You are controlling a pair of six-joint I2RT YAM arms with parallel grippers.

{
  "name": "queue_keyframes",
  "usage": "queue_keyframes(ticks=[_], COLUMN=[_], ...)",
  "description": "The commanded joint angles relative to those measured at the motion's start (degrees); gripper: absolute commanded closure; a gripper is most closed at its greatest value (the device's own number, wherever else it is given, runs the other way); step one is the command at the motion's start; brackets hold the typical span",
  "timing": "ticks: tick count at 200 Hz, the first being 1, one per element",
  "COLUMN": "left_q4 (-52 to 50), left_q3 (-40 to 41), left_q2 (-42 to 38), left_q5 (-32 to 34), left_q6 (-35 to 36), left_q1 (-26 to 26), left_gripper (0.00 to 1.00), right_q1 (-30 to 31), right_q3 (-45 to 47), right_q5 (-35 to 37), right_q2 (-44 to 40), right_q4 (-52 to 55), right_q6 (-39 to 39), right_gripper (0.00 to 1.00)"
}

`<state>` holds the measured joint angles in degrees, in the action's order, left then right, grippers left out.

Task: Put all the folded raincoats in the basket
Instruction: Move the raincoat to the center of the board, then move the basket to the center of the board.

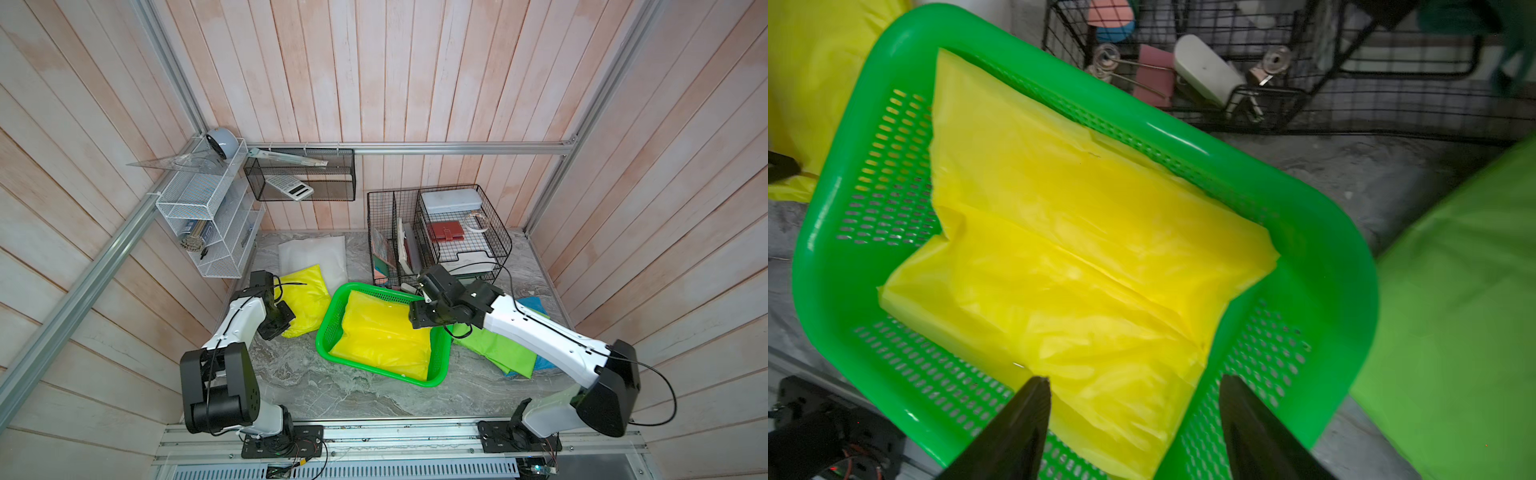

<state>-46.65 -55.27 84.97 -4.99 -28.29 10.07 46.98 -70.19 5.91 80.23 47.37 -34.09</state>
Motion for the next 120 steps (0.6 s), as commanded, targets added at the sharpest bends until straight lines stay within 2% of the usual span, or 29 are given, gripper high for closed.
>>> queue_keyframes(ticks=[1,23,51,67,93,120], left_q4=[0.52,0.34,0.03,-0.02,-0.02,-0.18], left_q3=[0.34,0.33,0.25,0.21,0.16,0.13], left_q2=[-1.08,-1.12,-1.32,-1.43,-1.30,-1.39], left_q5=[-1.19,-0.98,-0.64,-0.55,-0.82,-0.99], left_q6=[0.16,0.21,0.53,0.67,0.77,0.83], left_q1=[-0.37,-0.39,-0.33,-0.38,-0.40,-0.33], left_gripper=[1.00,1.00,1.00,1.00,1.00,1.00], right_q1=[-2.62,-4.59,-4.64,-4.68,-5.05,-7.43], right_q3=[6.70,9.83,10.03,8.96,7.57,8.90], right_q5=[5.04,2.89,0.26,-0.55,-2.38,0.00], right_q2=[-4.49,-5.37,-2.28,0.64,6.47,7.82], right_q4=[3.58,3.64,4.59,6.13,7.73,8.11], right_q6=[0.39,-0.04,-0.71,-0.61,4.49,6.58], right_gripper=[0.24,0.22,0.22,0.27,0.32,0.36])
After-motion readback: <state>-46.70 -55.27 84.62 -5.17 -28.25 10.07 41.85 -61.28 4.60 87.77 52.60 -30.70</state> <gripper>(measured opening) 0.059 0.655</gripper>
